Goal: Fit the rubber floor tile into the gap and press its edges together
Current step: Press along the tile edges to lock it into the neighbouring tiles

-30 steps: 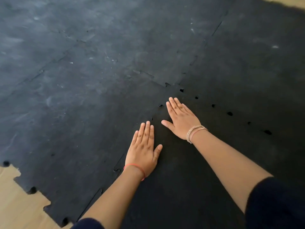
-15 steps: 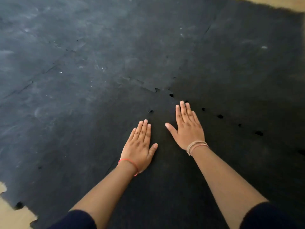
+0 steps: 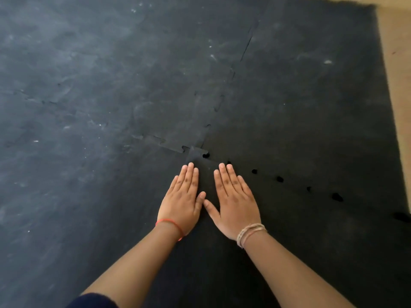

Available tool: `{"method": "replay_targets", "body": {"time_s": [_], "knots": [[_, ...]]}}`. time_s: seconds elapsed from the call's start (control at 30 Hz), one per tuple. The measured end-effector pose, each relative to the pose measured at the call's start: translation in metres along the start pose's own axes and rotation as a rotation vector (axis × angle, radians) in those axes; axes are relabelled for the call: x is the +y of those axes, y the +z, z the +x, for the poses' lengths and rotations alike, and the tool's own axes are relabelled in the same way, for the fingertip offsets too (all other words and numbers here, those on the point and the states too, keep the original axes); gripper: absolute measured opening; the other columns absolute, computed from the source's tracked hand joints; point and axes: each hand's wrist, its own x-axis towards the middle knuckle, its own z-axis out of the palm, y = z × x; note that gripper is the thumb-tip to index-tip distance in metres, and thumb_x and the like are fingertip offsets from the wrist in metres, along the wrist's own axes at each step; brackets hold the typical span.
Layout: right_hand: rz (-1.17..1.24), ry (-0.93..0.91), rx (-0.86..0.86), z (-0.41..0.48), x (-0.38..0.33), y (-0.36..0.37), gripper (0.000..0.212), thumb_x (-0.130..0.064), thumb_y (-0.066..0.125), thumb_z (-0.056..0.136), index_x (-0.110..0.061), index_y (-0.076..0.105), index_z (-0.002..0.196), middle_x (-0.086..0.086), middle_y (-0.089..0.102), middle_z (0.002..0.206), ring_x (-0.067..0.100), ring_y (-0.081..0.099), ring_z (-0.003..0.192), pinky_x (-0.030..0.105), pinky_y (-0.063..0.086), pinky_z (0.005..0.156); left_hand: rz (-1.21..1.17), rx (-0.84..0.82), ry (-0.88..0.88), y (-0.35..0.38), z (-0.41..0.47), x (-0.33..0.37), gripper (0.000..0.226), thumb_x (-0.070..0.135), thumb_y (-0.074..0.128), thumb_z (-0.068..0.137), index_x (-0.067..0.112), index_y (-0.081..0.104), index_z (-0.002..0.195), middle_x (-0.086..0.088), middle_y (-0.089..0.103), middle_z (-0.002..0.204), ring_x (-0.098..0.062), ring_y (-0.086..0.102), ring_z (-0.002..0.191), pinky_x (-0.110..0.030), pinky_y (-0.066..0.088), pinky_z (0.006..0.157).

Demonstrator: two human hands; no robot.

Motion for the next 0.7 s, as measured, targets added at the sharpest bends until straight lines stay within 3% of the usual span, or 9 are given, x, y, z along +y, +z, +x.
{"method": "replay_targets", "body": {"time_s": [0.13, 0.27, 0.47, 0.7], "knots": [[0.020, -0.003, 0.006, -0.001, -0.002, -0.004, 0.073, -0.058, 0.013, 0.088, -0.015, -0.007, 0.143, 0.004, -0.009, 0.156, 0.018, -0.016, 0.140, 0.036, -0.015, 0.110, 0.027, -0.038, 0.004, -0.005, 0.000, 0.002, 0.056, 0.041, 0.011, 0.095, 0.020, -0.025, 0.132, 0.004, -0.030, 0.143, -0.009, -0.032, 0.130, -0.025, -0.015, 0.110], [0.069, 0.079, 0.015, -0.001, -0.001, -0.013, 0.087, -0.067, 0.023, 0.085, -0.013, -0.017, 0.139, 0.005, -0.022, 0.151, 0.019, -0.022, 0.139, 0.032, -0.013, 0.112, 0.023, -0.113, 0.049, -0.023, 0.020, 0.005, 0.058, 0.035, 0.017, 0.098, 0.013, -0.014, 0.141, -0.002, -0.020, 0.152, -0.011, -0.025, 0.135, -0.025, -0.013, 0.110], [-0.047, 0.065, -0.254, 0.022, 0.008, -0.035, 0.110, -0.077, 0.035, 0.075, -0.006, -0.013, 0.143, 0.012, -0.016, 0.156, 0.024, -0.014, 0.143, 0.036, -0.004, 0.114, 0.053, -0.204, 0.086, -0.037, 0.054, 0.007, 0.054, 0.027, 0.018, 0.099, 0.007, -0.007, 0.143, -0.010, -0.012, 0.155, -0.020, -0.013, 0.142, -0.029, -0.006, 0.114], [-0.021, 0.090, -0.349, 0.029, 0.002, -0.046, 0.116, -0.071, 0.052, 0.072, -0.007, -0.013, 0.143, 0.012, -0.017, 0.155, 0.024, -0.016, 0.142, 0.037, -0.005, 0.114, 0.136, -0.318, 0.059, -0.042, 0.059, 0.007, 0.056, 0.026, 0.019, 0.099, 0.006, -0.012, 0.142, -0.011, -0.017, 0.154, -0.022, -0.016, 0.141, -0.032, -0.005, 0.115]]}}
